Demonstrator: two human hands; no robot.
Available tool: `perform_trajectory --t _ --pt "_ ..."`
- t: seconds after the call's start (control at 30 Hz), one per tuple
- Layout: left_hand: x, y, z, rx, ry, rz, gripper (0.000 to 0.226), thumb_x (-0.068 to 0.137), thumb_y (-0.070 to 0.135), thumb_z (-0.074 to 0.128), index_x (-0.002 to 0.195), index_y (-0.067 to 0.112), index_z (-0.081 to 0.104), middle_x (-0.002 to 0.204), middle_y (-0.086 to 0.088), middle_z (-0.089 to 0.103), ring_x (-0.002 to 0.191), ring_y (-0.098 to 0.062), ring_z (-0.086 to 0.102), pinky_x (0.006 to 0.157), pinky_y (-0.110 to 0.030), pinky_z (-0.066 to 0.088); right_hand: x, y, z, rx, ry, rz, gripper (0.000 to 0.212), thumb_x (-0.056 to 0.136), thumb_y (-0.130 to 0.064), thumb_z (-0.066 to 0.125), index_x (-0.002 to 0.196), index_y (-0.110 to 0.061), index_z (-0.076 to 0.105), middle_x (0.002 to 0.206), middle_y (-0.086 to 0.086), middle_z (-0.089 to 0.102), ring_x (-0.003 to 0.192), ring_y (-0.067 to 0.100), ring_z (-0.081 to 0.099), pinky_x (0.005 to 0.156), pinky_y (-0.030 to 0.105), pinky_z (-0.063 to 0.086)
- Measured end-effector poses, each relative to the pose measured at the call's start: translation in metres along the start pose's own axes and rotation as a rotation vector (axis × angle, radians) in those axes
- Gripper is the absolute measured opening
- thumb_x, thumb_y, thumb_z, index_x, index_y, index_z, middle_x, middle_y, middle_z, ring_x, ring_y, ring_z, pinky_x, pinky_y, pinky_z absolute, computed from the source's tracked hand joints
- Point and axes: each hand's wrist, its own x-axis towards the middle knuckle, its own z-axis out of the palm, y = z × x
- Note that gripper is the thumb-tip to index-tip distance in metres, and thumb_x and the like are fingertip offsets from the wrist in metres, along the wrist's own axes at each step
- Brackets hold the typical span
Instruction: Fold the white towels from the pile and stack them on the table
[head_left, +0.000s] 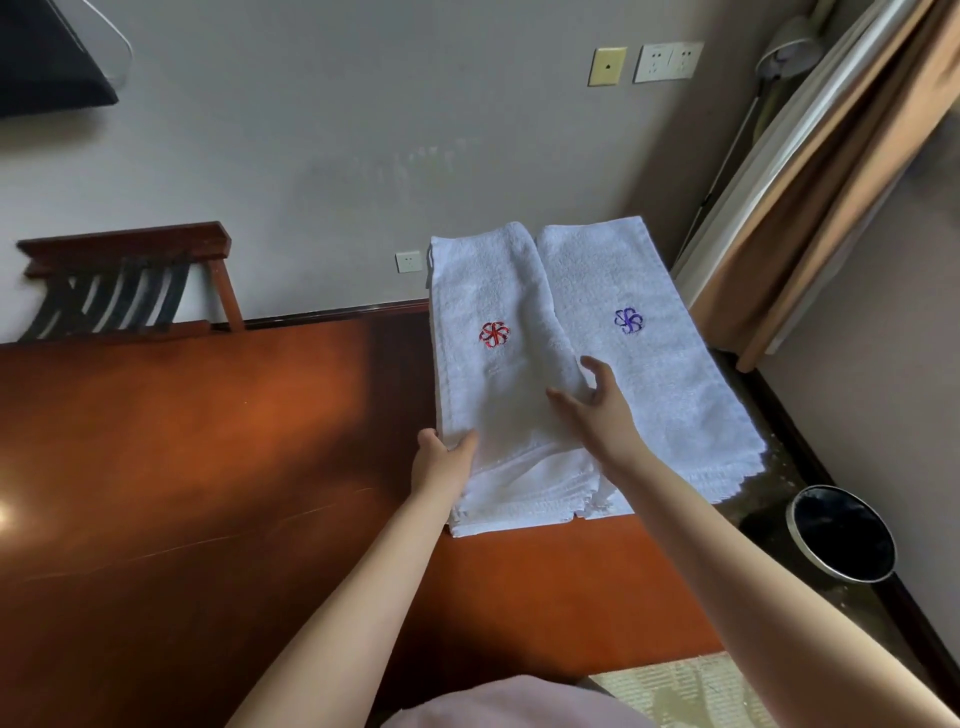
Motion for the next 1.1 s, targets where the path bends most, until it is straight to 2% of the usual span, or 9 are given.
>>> perform_trajectory --t 0.07,0.17,0.23,0.37,0.47,0.7,0.83,0.97,1.1 --pt "0.000 0.001 0.001 -0.048 -0.050 -0.003 0.057 0.086 0.036 0.059 0.131 0.009 0.037 0.106 -0.004 0.057 0.079 -0.019 0.057 0.053 -0.024 0.045 -0.001 0.001 -0.004 -0.188 0.033 -0.069 0.065 0.085 -0.026 0.070 0.140 -0.019 0.036 0.115 0.011 0.062 0.103 0.029 0.062 0.089 0.045 0.051" --pt "-0.003 -0.006 0.000 -0.088 -0.033 0.123 0.076 0.087 0.031 0.063 0.149 0.019 0.020 0.138 -0.004 0.047 0.116 -0.024 0.053 0.083 -0.025 0.040 -0.006 0.001 -0.008 -0.606 0.078 -0.224 0.062 0.086 -0.033 0.066 0.140 -0.021 0.036 0.083 0.002 0.058 0.084 0.030 0.061 0.067 0.036 0.045" --pt "-0.005 -0.009 -0.003 -0.026 0.032 0.216 0.080 0.089 0.032 0.062 0.151 0.025 0.013 0.148 -0.008 0.038 0.130 -0.028 0.043 0.090 -0.025 0.034 -0.009 0.004 -0.008 -0.895 0.099 -0.306 0.054 0.089 -0.038 0.060 0.137 -0.024 0.040 0.075 0.002 0.060 0.079 0.030 0.062 0.068 0.035 0.038" --pt "-0.015 -0.013 -0.003 0.226 0.027 0.308 0.073 0.095 0.034 0.052 0.152 0.028 0.008 0.135 -0.017 0.052 0.111 -0.036 0.057 0.089 -0.030 0.045 -0.013 0.017 -0.006 -1.239 0.116 -0.382 0.044 0.092 -0.041 0.049 0.134 -0.029 0.044 0.076 0.004 0.067 0.081 0.026 0.063 0.073 0.034 0.028" --pt "-0.021 -0.018 -0.001 0.469 -0.024 0.332 0.065 0.098 0.038 0.041 0.152 0.036 0.004 0.110 -0.016 0.065 0.087 -0.034 0.064 0.079 -0.042 0.053 -0.015 0.025 -0.007 -1.341 0.098 -0.390 0.043 0.092 -0.041 0.046 0.133 -0.026 0.046 0.082 0.004 0.068 0.086 0.026 0.062 0.071 0.034 0.023" --pt "-0.016 -0.015 -0.005 0.819 -0.099 0.357 0.058 0.101 0.043 0.030 0.152 0.033 0.004 0.113 -0.011 0.064 0.098 -0.032 0.061 0.079 -0.037 0.048 -0.018 0.024 -0.003 -1.448 0.075 -0.342 0.018 0.086 -0.024 0.050 0.085 -0.011 0.062 0.080 0.006 0.066 0.087 0.028 0.054 0.068 0.034 0.021" --pt "-0.015 -0.011 -0.005 0.838 -0.090 0.363 0.054 0.100 0.040 0.032 0.151 0.031 0.016 0.116 -0.011 0.063 0.099 -0.031 0.062 0.079 -0.036 0.048 -0.020 0.017 -0.002 -1.473 0.028 -0.301 0.016 0.071 -0.005 0.051 0.061 -0.014 0.043 0.062 0.005 0.051 0.075 0.026 0.049 0.067 0.032 0.019" --pt "-0.014 -0.020 -0.004 0.856 -0.101 0.366 0.055 0.100 0.043 0.031 0.151 0.035 0.014 0.112 -0.008 0.064 0.095 -0.030 0.063 0.074 -0.034 0.048 -0.021 0.021 -0.003 -1.449 0.038 -0.317 0.014 0.069 -0.005 0.051 0.063 -0.015 0.043 0.070 0.008 0.063 0.070 0.026 0.048 0.068 0.032 0.020" --pt "-0.013 -0.024 -0.007 0.911 -0.020 0.410 0.053 0.097 0.048 0.036 0.147 0.038 0.025 0.118 -0.008 0.055 0.108 -0.028 0.051 0.086 -0.037 0.043 -0.020 0.021 -0.002 -1.421 0.064 -0.322 0.011 0.074 -0.012 0.048 0.085 -0.013 0.050 0.083 0.008 0.066 0.083 0.028 0.057 0.068 0.033 0.023"
